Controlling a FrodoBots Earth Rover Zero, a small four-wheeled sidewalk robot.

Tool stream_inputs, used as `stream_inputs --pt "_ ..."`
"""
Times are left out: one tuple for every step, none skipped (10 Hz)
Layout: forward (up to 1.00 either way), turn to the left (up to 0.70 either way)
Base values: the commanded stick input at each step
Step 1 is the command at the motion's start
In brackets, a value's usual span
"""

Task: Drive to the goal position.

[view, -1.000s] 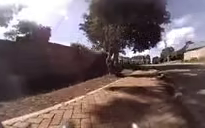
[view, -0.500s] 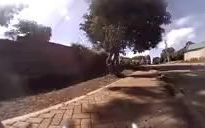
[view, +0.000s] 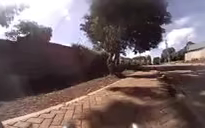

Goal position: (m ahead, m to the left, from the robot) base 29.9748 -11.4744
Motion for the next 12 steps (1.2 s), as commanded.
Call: stream_inputs --pt "0.85 -0.3" --pt "0.85 -0.3" --pt "0.85 -0.29" --pt "0.85 -0.29" --pt "0.85 -0.3" --pt "0.85 -0.29" --pt "0.85 -0.3" --pt "0.85 -0.3" --pt "0.85 -0.3" --pt "0.85 -0.3" --pt "0.85 -0.29" --pt "0.85 -0.29"
